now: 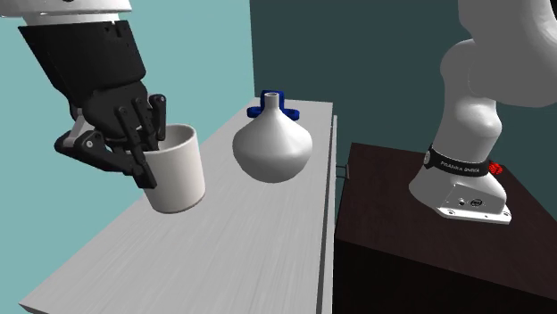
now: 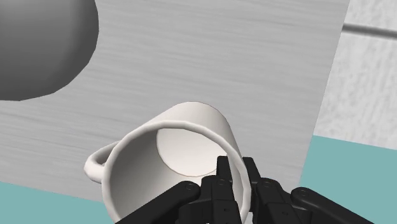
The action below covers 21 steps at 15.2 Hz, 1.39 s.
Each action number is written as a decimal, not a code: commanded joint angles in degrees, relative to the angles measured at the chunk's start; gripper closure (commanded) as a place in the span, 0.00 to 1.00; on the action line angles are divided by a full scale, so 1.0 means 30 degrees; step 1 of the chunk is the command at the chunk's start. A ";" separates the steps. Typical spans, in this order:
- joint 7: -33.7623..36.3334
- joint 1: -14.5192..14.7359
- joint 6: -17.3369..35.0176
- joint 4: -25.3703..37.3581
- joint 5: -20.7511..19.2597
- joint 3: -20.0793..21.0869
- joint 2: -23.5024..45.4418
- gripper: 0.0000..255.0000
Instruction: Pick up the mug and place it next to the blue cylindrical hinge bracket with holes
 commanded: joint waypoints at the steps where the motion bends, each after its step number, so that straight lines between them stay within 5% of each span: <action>1: -0.0067 0.0026 -0.0502 0.0432 0.0064 0.0036 -0.0086 1.00; 16: -0.0395 0.0347 -0.4119 0.3814 0.0328 0.0214 -0.0406 1.00; 21: -0.2387 -0.2050 -0.2453 -0.0992 0.1848 0.0105 -0.3981 1.00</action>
